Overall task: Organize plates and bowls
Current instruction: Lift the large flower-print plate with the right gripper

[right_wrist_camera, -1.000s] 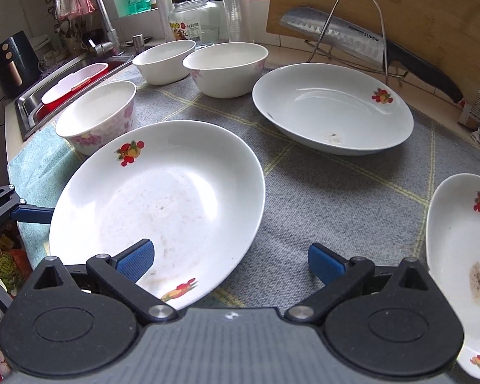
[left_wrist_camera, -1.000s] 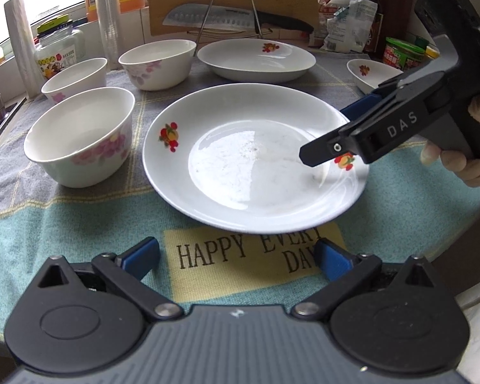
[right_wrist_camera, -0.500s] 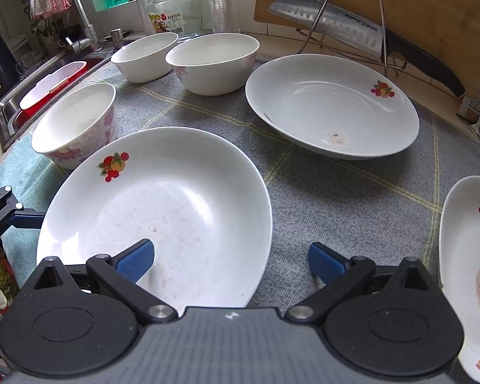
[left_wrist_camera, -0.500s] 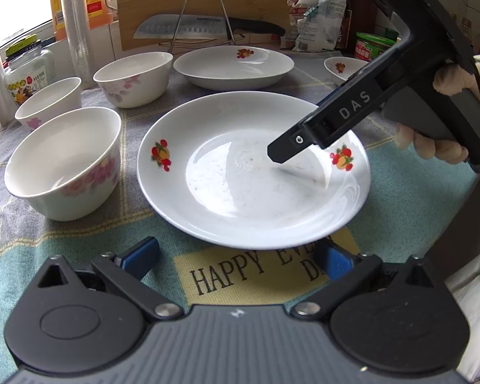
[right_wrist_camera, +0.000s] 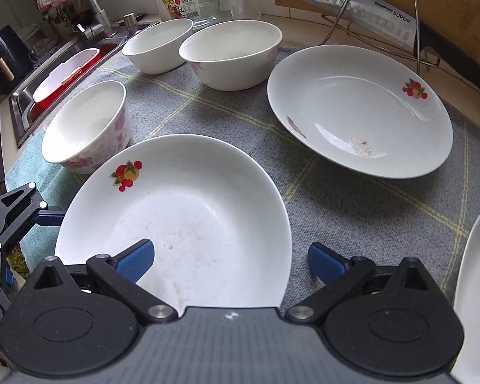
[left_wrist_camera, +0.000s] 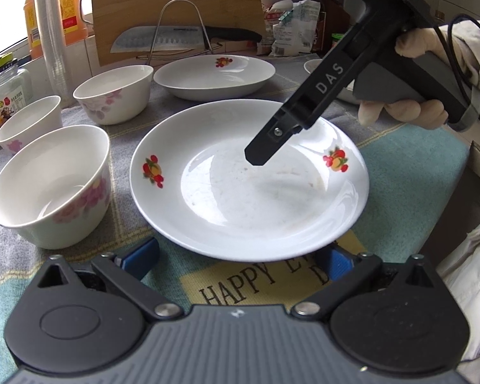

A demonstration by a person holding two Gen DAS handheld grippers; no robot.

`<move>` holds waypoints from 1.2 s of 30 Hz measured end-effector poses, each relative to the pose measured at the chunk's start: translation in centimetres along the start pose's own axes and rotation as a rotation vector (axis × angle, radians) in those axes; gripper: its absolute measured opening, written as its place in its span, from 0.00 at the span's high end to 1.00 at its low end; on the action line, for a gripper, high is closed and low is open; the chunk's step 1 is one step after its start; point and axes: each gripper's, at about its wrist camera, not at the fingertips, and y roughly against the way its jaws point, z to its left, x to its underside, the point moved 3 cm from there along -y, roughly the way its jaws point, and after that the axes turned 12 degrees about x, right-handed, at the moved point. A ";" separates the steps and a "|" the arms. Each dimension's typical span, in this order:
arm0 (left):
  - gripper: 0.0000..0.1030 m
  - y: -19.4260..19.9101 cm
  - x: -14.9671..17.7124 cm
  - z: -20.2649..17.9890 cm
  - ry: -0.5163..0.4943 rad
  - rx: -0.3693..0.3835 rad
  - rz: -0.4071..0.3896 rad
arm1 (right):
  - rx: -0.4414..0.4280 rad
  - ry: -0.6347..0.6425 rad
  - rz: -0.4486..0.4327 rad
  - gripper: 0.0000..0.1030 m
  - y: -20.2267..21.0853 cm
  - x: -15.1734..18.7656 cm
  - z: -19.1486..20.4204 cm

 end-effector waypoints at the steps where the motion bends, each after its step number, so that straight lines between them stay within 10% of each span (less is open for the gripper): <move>1: 0.00 0.0 0.0 0.0 -0.003 0.003 0.000 | -0.003 0.002 0.004 0.00 -0.1 -0.1 0.1; 36: 0.00 -0.1 -0.9 0.5 -0.171 0.053 0.036 | -0.227 -0.135 0.206 0.02 -0.8 -2.9 -1.4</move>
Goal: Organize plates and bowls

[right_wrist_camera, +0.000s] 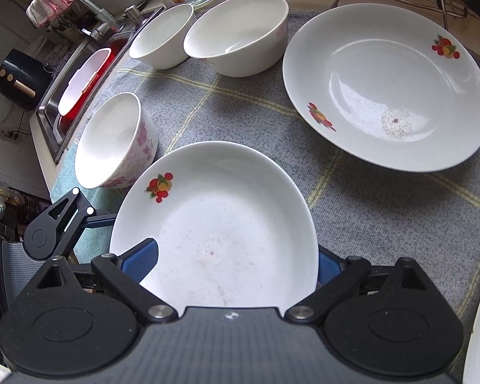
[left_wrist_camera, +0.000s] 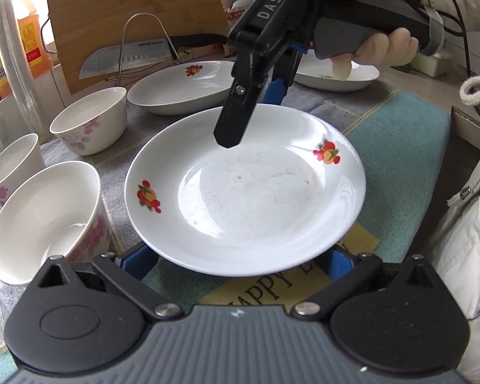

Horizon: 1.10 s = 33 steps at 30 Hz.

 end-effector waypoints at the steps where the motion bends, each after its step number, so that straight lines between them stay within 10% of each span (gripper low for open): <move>1: 0.00 0.0 0.0 0.0 -0.001 0.001 0.001 | 0.002 -0.003 -0.010 0.02 0.1 -0.1 0.0; 33: 0.01 0.0 -0.6 -0.2 -0.056 0.018 0.029 | 0.038 0.027 0.021 0.06 0.3 -0.2 0.2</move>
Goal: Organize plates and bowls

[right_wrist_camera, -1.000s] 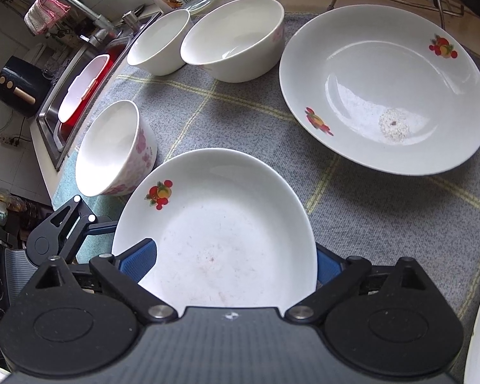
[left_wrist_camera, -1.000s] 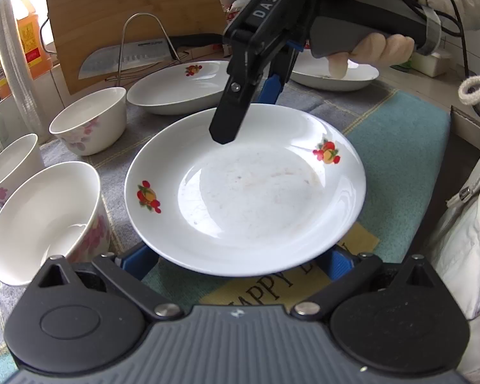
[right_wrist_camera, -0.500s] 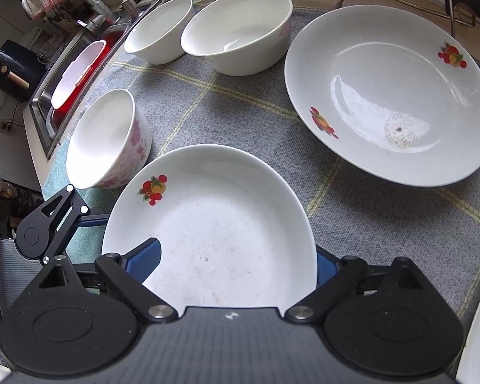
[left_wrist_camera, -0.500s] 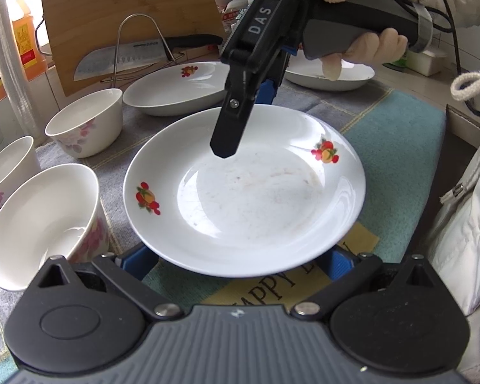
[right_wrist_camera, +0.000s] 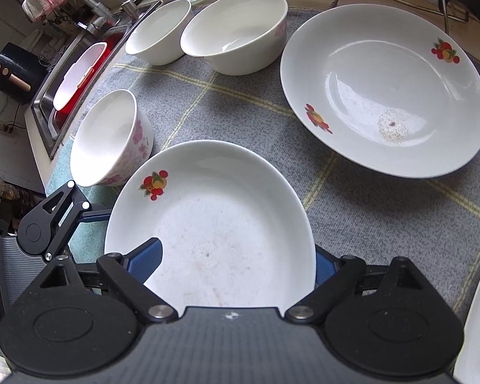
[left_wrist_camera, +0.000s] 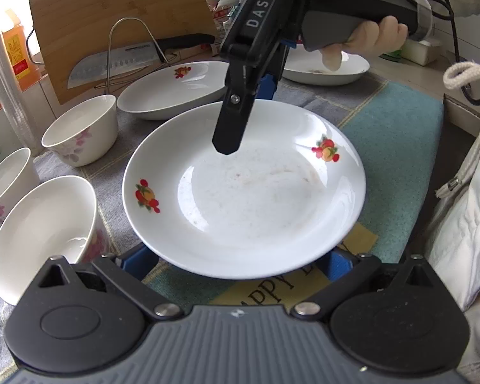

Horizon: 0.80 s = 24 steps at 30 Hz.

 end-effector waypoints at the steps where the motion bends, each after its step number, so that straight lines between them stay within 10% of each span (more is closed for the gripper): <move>1: 0.01 0.0 -0.1 0.0 0.001 0.003 0.000 | 0.003 0.000 -0.001 0.06 0.1 0.0 0.0; 24: 0.01 0.2 -4.2 -1.2 -0.002 0.036 0.018 | 0.012 -0.022 -0.078 0.06 3.7 1.3 -2.0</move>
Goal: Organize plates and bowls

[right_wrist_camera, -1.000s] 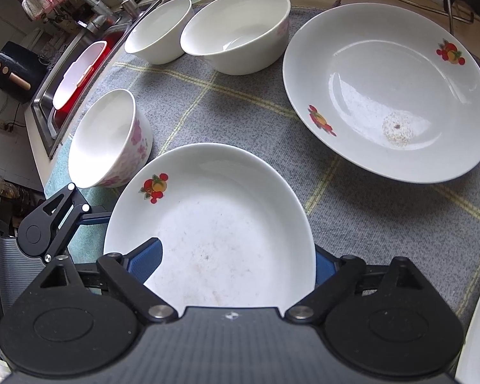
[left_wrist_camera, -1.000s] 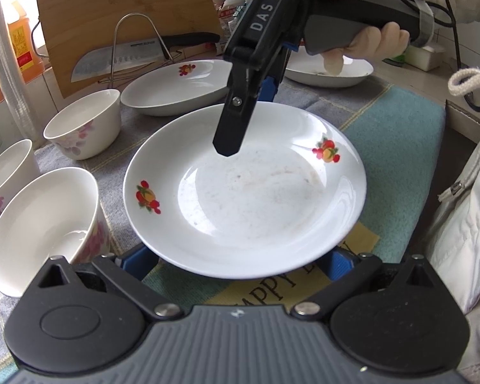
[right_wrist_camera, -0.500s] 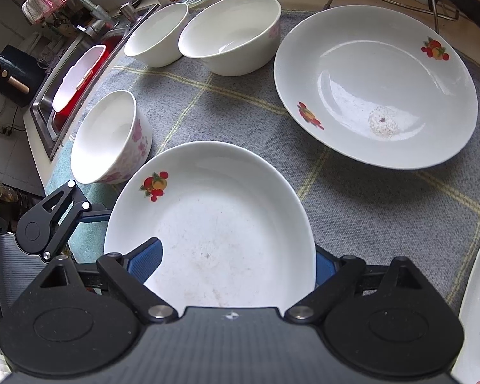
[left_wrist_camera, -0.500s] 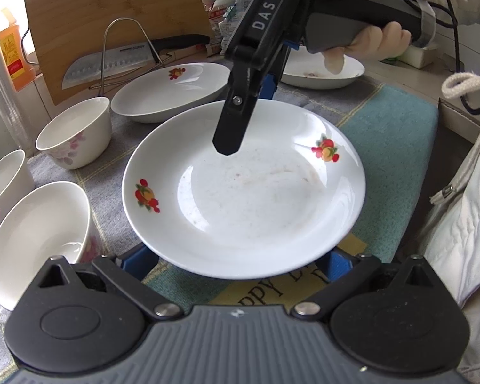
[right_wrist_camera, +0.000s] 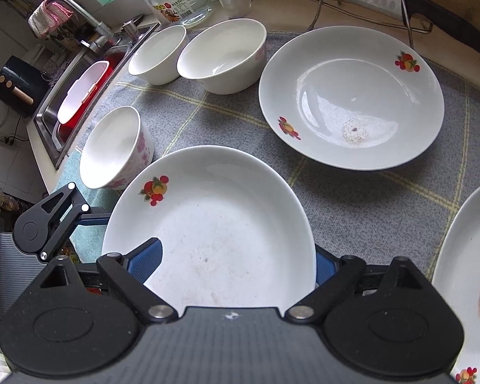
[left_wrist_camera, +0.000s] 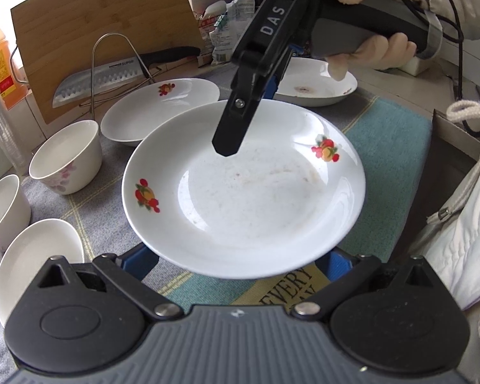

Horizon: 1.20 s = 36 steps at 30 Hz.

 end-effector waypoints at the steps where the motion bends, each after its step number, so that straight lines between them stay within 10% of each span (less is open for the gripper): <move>1: 0.01 -0.1 -0.3 -0.1 -0.003 0.002 0.001 | 0.003 -0.002 -0.004 0.06 0.2 0.1 -0.2; 36: 0.01 -8.9 -11.4 -3.3 -0.198 0.152 0.015 | 0.115 -0.234 -0.132 0.06 7.4 4.8 -14.3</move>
